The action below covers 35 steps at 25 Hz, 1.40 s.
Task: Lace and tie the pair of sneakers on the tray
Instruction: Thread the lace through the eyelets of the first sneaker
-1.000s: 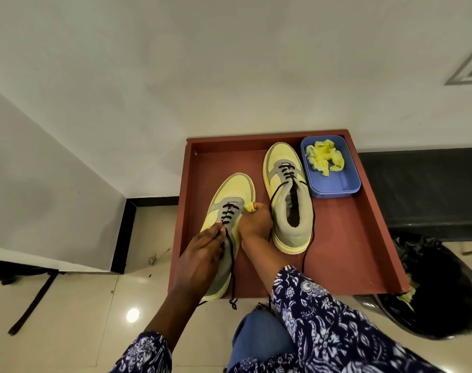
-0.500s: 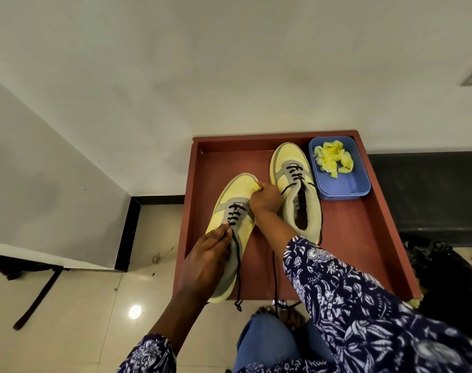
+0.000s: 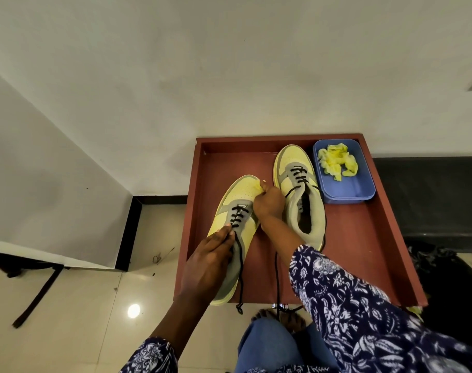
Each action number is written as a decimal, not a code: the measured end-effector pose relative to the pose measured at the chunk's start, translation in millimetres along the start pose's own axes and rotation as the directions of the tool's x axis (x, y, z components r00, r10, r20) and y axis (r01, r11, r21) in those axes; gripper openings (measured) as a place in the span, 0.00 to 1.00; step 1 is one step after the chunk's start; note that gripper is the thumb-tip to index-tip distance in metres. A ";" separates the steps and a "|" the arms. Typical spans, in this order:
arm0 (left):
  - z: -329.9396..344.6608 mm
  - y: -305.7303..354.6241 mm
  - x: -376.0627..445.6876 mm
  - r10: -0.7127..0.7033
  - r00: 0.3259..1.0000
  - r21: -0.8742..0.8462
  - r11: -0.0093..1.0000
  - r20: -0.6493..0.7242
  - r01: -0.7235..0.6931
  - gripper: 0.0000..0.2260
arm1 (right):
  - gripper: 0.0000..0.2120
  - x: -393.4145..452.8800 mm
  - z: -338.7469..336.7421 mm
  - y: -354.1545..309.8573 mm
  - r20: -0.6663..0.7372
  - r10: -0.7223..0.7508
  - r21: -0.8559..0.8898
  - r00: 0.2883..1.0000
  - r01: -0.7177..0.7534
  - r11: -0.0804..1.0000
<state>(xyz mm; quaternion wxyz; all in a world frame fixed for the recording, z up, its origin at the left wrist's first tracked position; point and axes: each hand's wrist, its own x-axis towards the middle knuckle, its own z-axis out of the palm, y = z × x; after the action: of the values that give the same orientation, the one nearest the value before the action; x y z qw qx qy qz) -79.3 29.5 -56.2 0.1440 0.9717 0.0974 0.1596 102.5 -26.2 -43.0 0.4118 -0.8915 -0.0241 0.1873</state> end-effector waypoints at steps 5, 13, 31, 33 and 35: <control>0.3 -0.5 3.2 -0.014 1.000 0.014 1.000 -0.002 0.014 0.18 | 0.21 -28.9 10.4 26.7 -0.013 0.006 0.058 1.000 -0.005 0.998; -5.7 4.2 2.5 -0.021 0.999 0.025 0.999 0.040 0.020 0.18 | 0.20 -77.7 15.8 48.4 0.006 0.030 0.189 1.000 -0.031 0.981; -23.3 9.3 8.4 -0.033 0.998 0.054 0.998 0.058 0.030 0.15 | 0.24 -6.6 -20.2 -0.7 0.184 -0.240 -0.295 0.953 0.286 0.912; -21.7 9.0 7.2 -0.046 0.996 0.055 0.998 0.079 0.042 0.14 | 0.23 4.1 -19.3 -2.2 0.266 -0.196 -0.367 0.944 0.287 0.885; -19.9 6.9 4.9 -0.043 0.997 0.050 0.998 0.069 0.040 0.10 | 0.24 4.5 -18.8 -1.3 0.280 -0.168 -0.374 0.945 0.268 0.888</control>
<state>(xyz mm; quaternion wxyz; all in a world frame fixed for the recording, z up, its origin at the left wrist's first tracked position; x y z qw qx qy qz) -80.5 29.2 -34.5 0.1268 0.9777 0.1163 0.1201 113.5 -38.1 -32.3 0.2299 -0.9197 -0.2127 0.2366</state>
